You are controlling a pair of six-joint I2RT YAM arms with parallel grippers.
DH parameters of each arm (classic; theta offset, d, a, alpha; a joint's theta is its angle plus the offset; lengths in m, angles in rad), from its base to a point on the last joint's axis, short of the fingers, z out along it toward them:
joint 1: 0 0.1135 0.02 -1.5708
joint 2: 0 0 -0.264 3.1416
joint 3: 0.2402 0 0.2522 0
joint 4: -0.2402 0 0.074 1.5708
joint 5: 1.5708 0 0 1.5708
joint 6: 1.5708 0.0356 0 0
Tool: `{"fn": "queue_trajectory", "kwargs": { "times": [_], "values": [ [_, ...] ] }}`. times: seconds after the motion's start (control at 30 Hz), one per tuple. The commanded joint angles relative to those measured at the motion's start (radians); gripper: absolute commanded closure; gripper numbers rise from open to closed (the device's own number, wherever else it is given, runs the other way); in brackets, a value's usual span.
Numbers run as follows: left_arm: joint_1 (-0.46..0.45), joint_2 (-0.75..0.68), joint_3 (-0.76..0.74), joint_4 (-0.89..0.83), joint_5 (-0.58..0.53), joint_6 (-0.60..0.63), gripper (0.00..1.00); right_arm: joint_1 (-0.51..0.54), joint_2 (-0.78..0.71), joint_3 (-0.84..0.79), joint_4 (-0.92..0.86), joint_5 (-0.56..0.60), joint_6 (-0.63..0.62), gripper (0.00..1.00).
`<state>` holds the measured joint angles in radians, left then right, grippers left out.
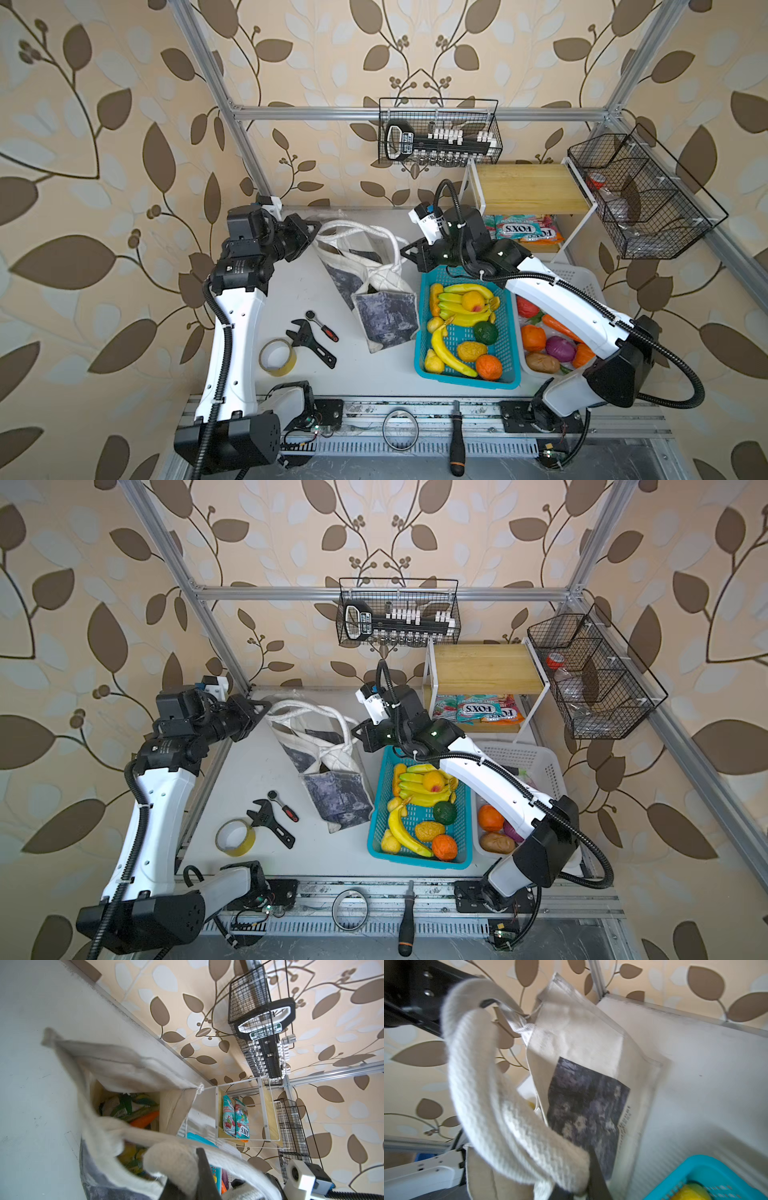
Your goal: Place the food into the grocery bag and tie it
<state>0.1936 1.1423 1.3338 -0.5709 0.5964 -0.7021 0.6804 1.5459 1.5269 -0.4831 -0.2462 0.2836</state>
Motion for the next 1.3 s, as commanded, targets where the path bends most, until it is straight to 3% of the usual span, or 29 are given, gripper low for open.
{"fn": "queue_trajectory", "kwargs": {
  "times": [0.0,0.13,0.27,0.4,0.5,0.67,0.73,0.8,0.87,1.03,1.13,1.2,1.27],
  "values": [
    [0.037,-0.019,0.038,0.109,-0.033,0.018,1.00,-0.028,-0.003,0.007,-0.209,0.131,-0.079,1.00],
    [0.097,-0.041,-0.042,0.121,-0.073,0.025,1.00,-0.044,-0.033,-0.090,-0.215,0.185,-0.096,1.00],
    [0.174,-0.028,-0.116,0.191,0.005,-0.045,1.00,-0.087,-0.008,-0.127,-0.252,0.231,-0.132,1.00],
    [0.180,-0.033,-0.147,0.236,0.091,-0.069,1.00,-0.109,-0.010,-0.182,-0.233,0.213,-0.157,1.00],
    [0.193,-0.053,-0.116,0.147,0.009,-0.006,1.00,-0.123,-0.008,-0.214,-0.232,0.202,-0.167,1.00],
    [0.244,-0.013,-0.132,0.198,0.114,-0.045,1.00,-0.150,-0.016,-0.238,-0.215,0.175,-0.169,1.00],
    [0.244,-0.036,-0.150,0.174,0.068,-0.016,1.00,-0.153,-0.034,-0.224,-0.222,0.183,-0.167,1.00],
    [0.244,-0.059,-0.175,0.177,0.049,-0.004,1.00,-0.161,-0.054,-0.221,-0.191,0.144,-0.162,1.00],
    [0.216,-0.056,-0.216,0.252,0.156,-0.064,1.00,-0.149,-0.063,-0.222,-0.111,0.061,-0.140,1.00],
    [-0.069,-0.098,-0.249,0.216,0.051,0.013,1.00,-0.058,0.013,-0.068,-0.086,0.103,-0.089,1.00],
    [-0.072,-0.131,-0.279,0.205,0.068,0.034,1.00,-0.079,0.146,0.098,-0.271,0.183,-0.083,1.00],
    [-0.043,-0.146,-0.253,0.145,0.026,0.075,1.00,-0.086,0.189,0.108,-0.315,0.259,-0.107,1.00],
    [0.034,-0.151,-0.242,0.156,0.106,0.045,1.00,-0.105,0.201,0.075,-0.328,0.289,-0.108,1.00]
  ]
}}
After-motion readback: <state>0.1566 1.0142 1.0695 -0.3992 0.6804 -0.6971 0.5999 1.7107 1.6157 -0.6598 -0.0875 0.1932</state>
